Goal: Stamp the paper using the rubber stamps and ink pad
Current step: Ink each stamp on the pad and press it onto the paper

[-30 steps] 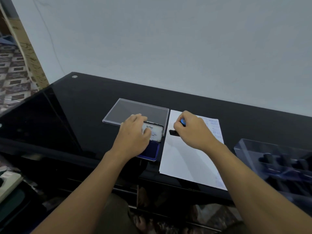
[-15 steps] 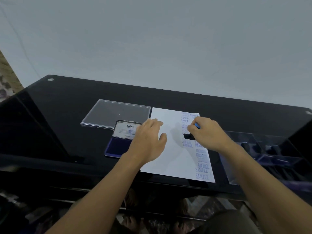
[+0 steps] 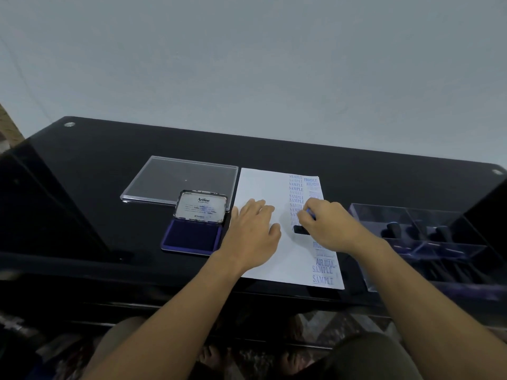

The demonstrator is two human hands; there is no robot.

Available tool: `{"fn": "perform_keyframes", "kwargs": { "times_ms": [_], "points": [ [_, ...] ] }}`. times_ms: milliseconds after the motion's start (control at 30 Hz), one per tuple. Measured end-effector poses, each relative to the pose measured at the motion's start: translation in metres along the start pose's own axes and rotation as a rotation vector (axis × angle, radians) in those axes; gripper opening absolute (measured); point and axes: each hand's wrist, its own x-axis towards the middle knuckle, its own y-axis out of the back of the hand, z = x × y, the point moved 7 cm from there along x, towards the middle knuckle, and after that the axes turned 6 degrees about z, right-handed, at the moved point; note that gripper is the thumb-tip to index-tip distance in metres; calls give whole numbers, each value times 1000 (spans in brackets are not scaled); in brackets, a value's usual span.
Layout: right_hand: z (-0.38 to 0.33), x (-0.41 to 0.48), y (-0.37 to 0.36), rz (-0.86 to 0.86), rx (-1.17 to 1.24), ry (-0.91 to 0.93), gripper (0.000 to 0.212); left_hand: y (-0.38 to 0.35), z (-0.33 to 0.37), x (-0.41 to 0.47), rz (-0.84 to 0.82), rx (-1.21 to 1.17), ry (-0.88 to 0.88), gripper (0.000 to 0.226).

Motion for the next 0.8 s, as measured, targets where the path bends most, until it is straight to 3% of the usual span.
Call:
{"fn": "perform_keyframes", "kwargs": {
  "times_ms": [800],
  "points": [
    [-2, -5, -13, 21, -26, -4, 28, -14, -4, -1, 6, 7, -25, 40]
  ]
}}
